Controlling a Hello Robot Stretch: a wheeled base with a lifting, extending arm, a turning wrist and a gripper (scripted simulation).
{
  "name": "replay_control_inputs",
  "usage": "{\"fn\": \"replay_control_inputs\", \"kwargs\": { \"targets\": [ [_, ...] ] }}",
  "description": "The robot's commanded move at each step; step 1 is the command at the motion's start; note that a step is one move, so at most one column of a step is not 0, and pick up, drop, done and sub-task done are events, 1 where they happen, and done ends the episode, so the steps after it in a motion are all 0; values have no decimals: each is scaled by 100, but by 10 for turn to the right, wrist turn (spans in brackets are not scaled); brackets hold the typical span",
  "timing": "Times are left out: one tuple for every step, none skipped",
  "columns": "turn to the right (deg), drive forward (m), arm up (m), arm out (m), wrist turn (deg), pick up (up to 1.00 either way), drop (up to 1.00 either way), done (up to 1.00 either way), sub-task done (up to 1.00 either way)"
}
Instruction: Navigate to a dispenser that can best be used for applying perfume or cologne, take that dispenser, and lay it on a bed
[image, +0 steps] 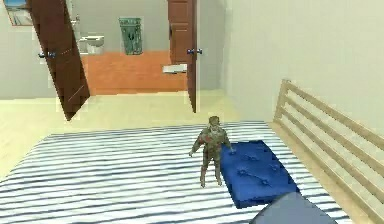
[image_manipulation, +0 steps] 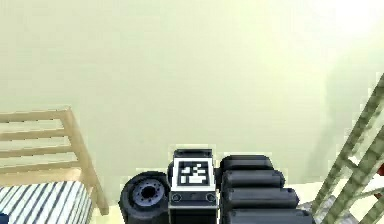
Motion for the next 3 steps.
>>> {"fn": "replay_control_inputs", "kwargs": {
  "targets": [
    [450, 0, 0, 0, 0, 0, 0, 0, 0],
    [450, 0, 0, 0, 0, 0, 0, 0, 0],
    [450, 0, 0, 0, 0, 0, 0, 0, 0]
  ]
}}
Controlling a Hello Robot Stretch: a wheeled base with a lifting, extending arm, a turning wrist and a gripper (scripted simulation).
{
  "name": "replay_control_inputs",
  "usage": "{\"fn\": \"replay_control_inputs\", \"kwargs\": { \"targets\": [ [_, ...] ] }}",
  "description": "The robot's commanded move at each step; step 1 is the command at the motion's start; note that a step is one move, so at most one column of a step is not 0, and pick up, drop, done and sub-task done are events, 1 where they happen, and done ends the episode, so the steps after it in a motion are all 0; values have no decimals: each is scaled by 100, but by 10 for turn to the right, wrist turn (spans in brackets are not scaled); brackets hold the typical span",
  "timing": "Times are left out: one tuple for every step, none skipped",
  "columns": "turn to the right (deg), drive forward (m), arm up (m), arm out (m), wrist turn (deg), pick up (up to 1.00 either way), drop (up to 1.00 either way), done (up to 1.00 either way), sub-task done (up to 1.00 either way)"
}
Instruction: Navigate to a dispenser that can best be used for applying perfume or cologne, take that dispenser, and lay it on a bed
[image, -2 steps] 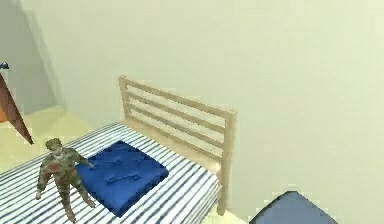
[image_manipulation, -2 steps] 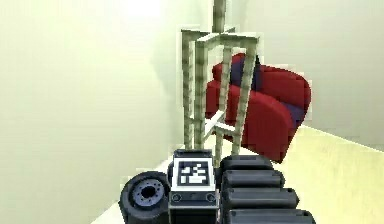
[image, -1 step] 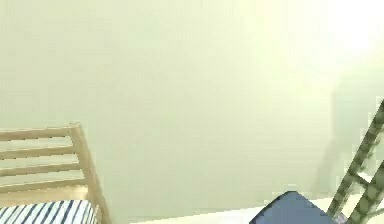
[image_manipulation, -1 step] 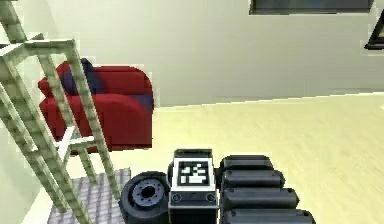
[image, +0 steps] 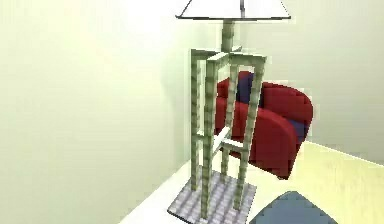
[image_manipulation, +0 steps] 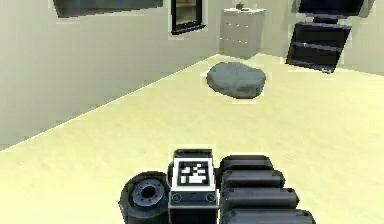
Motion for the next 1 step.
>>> {"fn": "replay_control_inputs", "kwargs": {
  "targets": [
    [360, 0, 0, 0, 0, 0, 0, 0, 0]
  ]
}}
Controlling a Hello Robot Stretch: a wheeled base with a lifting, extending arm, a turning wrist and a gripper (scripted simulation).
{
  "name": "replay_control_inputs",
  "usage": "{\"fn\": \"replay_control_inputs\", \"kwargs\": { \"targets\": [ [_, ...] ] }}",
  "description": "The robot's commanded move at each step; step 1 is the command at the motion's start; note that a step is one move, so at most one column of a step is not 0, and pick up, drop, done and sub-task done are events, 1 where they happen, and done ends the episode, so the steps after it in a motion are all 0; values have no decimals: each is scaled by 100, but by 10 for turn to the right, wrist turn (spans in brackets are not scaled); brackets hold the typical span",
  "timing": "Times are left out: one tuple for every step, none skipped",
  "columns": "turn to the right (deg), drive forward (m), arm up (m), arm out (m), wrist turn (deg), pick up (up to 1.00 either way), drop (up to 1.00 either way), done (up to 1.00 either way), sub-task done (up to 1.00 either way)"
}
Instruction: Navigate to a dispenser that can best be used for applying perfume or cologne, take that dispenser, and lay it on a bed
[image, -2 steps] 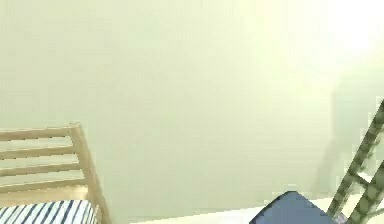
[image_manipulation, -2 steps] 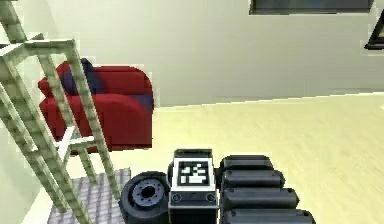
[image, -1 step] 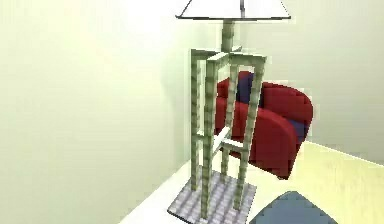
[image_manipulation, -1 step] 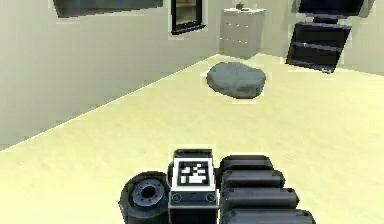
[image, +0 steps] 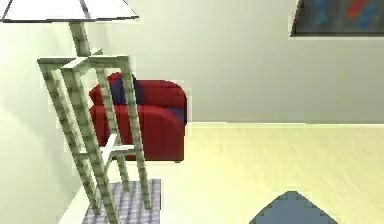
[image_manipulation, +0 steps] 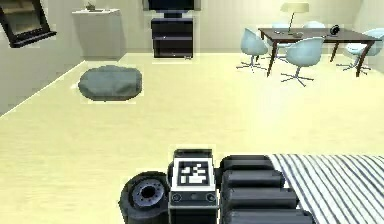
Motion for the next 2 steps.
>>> {"fn": "replay_control_inputs", "kwargs": {
  "targets": [
    [450, 0, 0, 0, 0, 0, 0, 0, 0],
    [450, 0, 0, 0, 0, 0, 0, 0, 0]
  ]
}}
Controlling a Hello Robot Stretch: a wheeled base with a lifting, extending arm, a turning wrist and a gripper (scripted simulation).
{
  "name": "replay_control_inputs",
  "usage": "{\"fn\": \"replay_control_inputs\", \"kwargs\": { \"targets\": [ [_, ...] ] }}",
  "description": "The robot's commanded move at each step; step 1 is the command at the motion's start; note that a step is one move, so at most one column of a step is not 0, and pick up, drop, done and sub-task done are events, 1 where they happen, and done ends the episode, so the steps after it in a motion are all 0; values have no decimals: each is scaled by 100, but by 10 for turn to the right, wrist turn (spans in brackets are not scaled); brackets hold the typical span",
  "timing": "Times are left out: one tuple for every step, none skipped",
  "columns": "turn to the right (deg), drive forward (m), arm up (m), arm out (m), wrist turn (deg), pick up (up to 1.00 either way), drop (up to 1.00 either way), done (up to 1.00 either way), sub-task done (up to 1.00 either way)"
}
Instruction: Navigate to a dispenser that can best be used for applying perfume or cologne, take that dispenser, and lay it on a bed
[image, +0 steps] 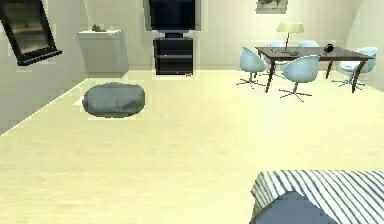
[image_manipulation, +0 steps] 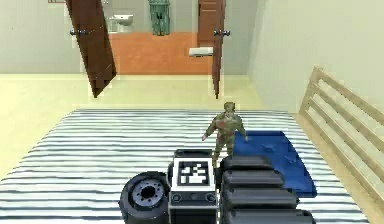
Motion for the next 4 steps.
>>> {"fn": "replay_control_inputs", "kwargs": {
  "targets": [
    [450, 0, 0, 0, 0, 0, 0, 0, 0],
    [360, 0, 0, 0, 0, 0, 0, 0, 0],
    [-450, 0, 0, 0, 0, 0, 0, 0, 0],
    [-450, 0, 0, 0, 0, 0, 0, 0, 0]
  ]
}}
